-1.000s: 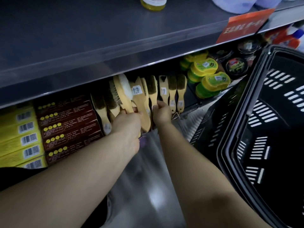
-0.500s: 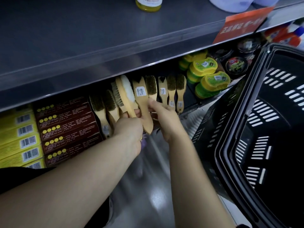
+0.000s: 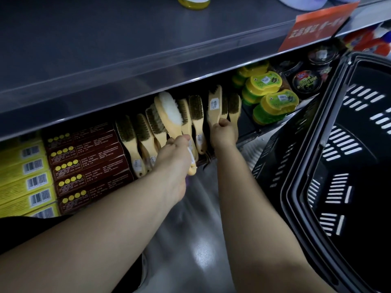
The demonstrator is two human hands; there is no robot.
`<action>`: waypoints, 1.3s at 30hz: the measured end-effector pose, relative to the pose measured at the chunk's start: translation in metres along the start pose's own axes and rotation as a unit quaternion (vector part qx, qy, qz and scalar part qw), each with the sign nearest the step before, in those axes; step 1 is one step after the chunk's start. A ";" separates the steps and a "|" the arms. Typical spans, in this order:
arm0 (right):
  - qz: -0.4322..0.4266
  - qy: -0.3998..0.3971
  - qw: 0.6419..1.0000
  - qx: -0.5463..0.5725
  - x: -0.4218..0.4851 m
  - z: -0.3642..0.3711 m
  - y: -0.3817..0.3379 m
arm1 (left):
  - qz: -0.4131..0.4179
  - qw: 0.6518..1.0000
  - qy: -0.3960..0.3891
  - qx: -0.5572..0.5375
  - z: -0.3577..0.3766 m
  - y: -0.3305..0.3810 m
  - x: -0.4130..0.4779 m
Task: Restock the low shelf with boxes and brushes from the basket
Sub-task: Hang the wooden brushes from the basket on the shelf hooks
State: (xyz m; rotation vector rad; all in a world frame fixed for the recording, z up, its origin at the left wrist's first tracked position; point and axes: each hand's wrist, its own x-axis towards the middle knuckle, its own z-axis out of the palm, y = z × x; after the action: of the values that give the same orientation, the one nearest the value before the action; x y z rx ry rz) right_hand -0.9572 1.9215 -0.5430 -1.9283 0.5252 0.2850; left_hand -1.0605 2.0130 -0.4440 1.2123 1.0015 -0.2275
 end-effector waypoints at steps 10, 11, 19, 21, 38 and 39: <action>0.012 0.060 0.998 0.008 0.003 0.009 0.014 | 0.015 0.999 -0.044 -0.016 -0.008 -0.006 0.007; -0.005 0.066 0.998 0.005 0.000 0.005 0.012 | 0.017 0.999 -0.042 -0.024 -0.008 -0.006 0.007; -0.034 -0.205 0.970 0.125 -0.093 -0.028 -0.009 | 0.040 0.998 -0.051 0.022 -0.007 -0.008 0.003; -0.014 -0.228 0.963 0.140 -0.100 -0.028 -0.009 | 0.055 0.995 -0.072 0.043 -0.006 -0.009 0.002; 0.005 0.087 0.996 0.028 0.017 -0.006 0.014 | 0.045 0.990 -0.122 0.047 -0.013 -0.002 -0.005; 0.003 0.084 0.996 0.021 0.020 -0.005 0.017 | 0.045 0.990 -0.123 0.050 -0.014 -0.002 -0.007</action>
State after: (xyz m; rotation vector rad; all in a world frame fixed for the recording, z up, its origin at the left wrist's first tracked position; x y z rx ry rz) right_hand -0.9480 1.9070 -0.5633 -1.9202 0.6430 0.1159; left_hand -1.0727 2.0214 -0.4407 1.2825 0.7264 -0.3518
